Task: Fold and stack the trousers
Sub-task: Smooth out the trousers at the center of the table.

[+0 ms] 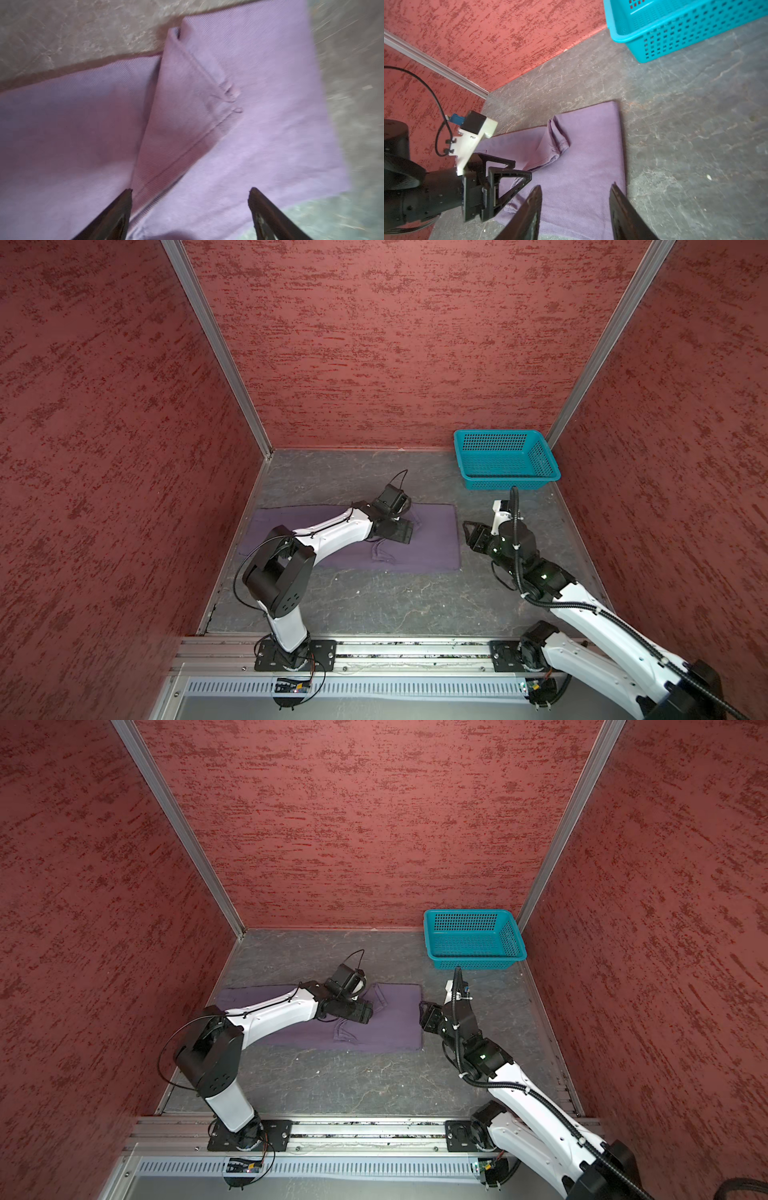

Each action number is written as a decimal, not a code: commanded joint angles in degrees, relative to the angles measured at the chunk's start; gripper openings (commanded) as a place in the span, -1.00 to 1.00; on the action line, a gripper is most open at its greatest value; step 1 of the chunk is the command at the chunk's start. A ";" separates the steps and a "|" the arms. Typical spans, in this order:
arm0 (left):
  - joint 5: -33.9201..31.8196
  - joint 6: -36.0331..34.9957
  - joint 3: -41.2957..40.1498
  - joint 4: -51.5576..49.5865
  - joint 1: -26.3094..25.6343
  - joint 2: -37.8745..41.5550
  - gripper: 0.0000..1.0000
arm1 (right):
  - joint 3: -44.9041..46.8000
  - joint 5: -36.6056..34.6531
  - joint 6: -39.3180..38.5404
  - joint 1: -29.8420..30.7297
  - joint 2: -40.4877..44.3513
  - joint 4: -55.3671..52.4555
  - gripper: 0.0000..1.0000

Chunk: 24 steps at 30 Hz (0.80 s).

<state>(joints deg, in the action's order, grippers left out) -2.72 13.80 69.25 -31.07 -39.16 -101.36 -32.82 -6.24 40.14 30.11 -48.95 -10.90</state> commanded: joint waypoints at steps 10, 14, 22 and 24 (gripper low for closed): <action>-15.90 -8.57 5.46 -4.46 -4.80 -12.28 0.60 | -0.09 8.30 4.31 -4.00 -3.49 1.66 0.03; -16.09 -7.68 6.49 -4.81 -3.62 -12.86 0.28 | 0.30 9.06 4.60 -4.60 -4.48 2.09 0.02; -5.31 -2.60 5.68 -4.15 4.19 -8.88 -0.30 | 1.35 10.14 5.17 -5.50 -5.92 3.78 0.00; 1.88 -0.77 4.49 -2.60 7.34 -7.61 -0.35 | 1.35 10.61 5.05 -5.76 -6.48 4.38 0.00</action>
<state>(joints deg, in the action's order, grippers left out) -9.21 9.87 75.09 -34.63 -35.05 -111.87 -31.90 2.83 44.45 24.97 -55.09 -9.21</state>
